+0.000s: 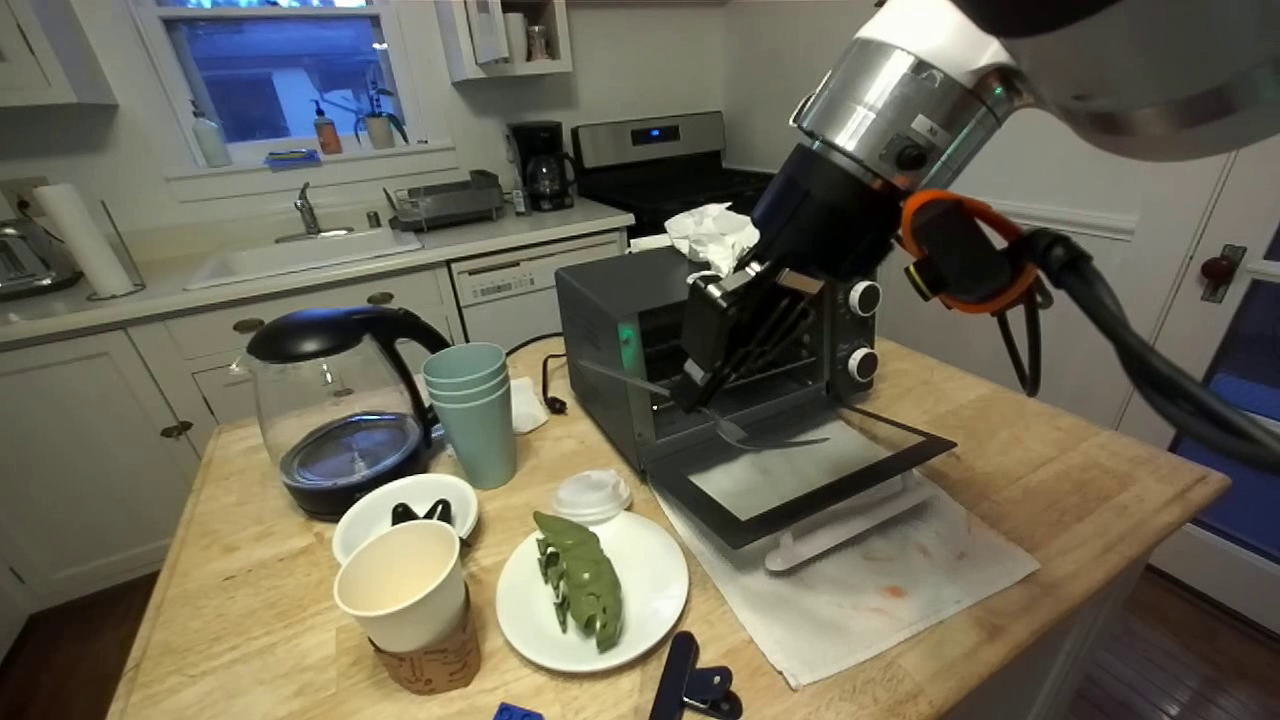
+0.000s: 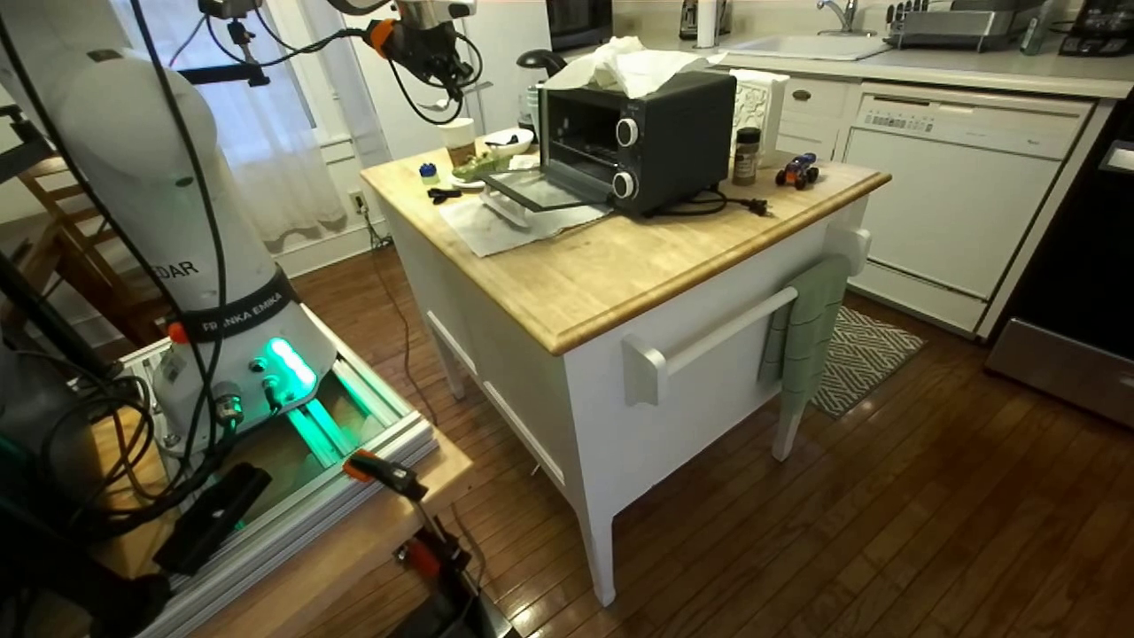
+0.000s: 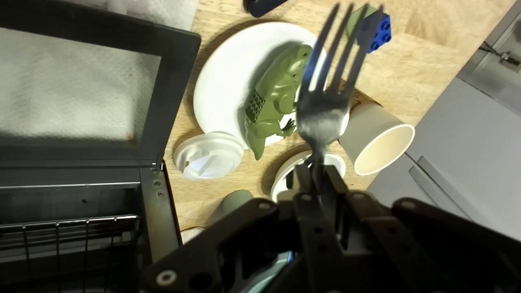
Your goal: Put the silver fork on the white plate
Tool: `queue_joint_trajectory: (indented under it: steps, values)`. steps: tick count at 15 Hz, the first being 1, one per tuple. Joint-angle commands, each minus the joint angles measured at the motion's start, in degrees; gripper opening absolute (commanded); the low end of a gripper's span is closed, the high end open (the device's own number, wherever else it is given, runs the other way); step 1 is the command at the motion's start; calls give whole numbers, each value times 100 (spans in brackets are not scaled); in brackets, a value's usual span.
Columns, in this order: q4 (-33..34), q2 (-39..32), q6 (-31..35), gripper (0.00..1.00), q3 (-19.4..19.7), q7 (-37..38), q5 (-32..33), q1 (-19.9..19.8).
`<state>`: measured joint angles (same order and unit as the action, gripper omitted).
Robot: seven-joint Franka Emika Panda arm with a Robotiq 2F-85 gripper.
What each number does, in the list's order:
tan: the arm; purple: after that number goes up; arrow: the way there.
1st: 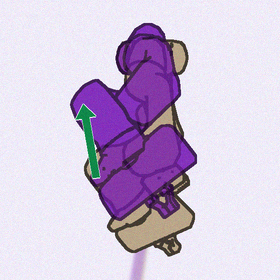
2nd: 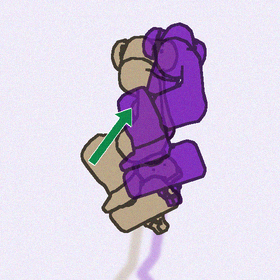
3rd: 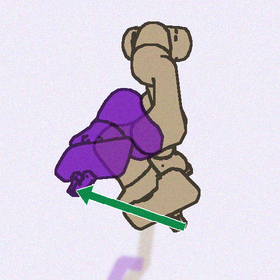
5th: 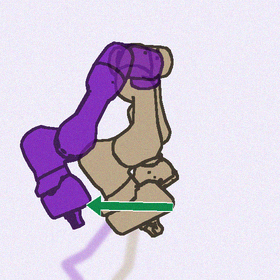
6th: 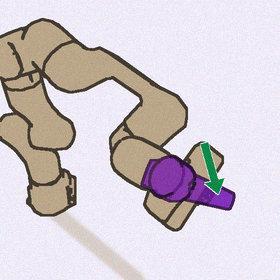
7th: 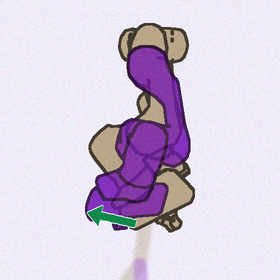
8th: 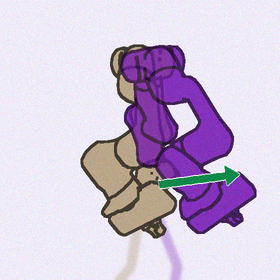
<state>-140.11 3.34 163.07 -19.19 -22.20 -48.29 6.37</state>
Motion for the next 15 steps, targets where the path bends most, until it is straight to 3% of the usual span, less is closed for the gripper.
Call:
queue_joint_trajectory:
  steps: [1, 2, 6, 10, 12, 15]
  values:
    - [0, 0, 0, 11, 0, 0, 0, 0]
    - [20, -145, 250, 3, -43, 156, 147, 2]
    - [24, -621, 1042, 3, -125, 645, 716, 21]
    - [-109, -1092, 1590, 3, 80, 1554, 1778, 244]
    - [-181, -1288, 1811, 3, 340, 2109, 2461, 425]
    - [-195, -1574, 2032, 3, 1503, 2833, 3222, 1394]
